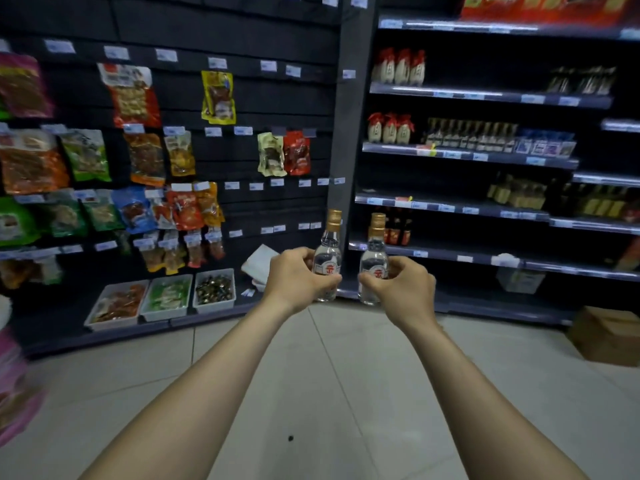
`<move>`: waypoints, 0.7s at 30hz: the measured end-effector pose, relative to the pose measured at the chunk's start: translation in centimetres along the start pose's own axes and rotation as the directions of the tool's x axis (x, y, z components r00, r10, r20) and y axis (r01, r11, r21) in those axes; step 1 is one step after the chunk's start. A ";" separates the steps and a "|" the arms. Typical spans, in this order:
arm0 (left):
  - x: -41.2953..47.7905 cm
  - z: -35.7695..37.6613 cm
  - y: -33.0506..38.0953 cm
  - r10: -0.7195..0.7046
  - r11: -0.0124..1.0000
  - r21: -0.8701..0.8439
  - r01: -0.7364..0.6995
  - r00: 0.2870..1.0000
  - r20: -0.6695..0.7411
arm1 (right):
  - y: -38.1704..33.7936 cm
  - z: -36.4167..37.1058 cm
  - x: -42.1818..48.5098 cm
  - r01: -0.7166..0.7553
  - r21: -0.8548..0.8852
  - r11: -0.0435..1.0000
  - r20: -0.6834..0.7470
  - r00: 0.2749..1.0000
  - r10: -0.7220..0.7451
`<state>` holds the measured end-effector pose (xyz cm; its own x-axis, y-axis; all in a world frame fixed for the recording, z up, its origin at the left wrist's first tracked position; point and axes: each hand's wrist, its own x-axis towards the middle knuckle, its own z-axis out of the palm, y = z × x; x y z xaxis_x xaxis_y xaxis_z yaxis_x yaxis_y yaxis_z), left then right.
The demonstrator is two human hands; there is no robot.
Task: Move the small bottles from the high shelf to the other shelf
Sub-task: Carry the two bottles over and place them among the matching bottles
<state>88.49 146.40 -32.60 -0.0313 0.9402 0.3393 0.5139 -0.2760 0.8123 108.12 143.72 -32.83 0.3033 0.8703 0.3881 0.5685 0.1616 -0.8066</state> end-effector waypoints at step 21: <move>41.8 45.1 4.9 -0.070 0.986 -0.146 0.084 0.993 0.097 | 31.5 -7.2 50.7 -0.071 0.010 0.997 0.041 0.997 0.070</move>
<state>128.41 193.36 -35.84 0.0164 0.9721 0.2341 0.3790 -0.2227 0.8982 146.96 189.62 -35.35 0.3105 0.8980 0.3116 0.5381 0.1042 -0.8364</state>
